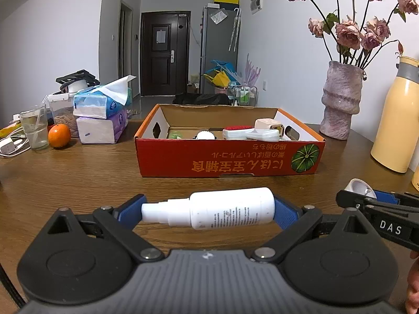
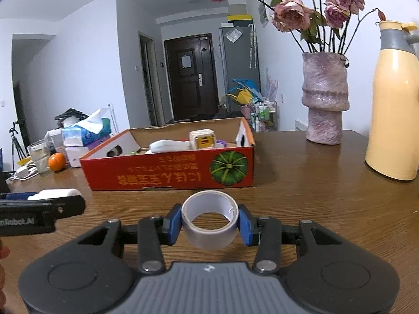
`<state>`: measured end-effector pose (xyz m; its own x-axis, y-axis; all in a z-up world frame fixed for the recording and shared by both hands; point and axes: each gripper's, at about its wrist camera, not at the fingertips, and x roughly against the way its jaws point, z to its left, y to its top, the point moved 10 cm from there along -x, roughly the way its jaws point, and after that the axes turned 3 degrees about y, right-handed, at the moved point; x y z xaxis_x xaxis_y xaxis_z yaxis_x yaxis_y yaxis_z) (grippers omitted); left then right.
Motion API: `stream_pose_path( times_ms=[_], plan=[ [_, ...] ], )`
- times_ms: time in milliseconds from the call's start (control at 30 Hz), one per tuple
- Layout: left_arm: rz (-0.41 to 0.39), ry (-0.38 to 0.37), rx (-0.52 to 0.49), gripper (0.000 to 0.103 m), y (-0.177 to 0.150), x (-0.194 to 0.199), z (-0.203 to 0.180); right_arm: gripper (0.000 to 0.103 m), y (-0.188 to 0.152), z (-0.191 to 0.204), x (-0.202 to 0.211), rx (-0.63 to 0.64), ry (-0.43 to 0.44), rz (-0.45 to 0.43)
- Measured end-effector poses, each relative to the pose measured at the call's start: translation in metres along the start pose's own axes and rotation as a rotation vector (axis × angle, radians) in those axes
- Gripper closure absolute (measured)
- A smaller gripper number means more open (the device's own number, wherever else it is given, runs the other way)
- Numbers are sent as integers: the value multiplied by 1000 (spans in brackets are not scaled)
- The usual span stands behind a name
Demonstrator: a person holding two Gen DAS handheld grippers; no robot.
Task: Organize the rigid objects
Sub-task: 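Carry the spray bottle and tape roll with both tools over the box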
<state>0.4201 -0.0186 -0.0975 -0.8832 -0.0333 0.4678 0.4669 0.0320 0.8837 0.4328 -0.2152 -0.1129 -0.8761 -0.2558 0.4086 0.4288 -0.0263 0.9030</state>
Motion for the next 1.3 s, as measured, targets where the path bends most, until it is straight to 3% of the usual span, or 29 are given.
stream_pose_path(
  times_ms=[867, 1300],
  plan=[
    [-30, -3, 50, 3, 21, 13, 18, 60, 13, 39, 0, 11, 40, -22],
    [-50, 1, 73, 3, 49, -5, 22, 60, 43, 41, -16, 17, 34, -59]
  ],
)
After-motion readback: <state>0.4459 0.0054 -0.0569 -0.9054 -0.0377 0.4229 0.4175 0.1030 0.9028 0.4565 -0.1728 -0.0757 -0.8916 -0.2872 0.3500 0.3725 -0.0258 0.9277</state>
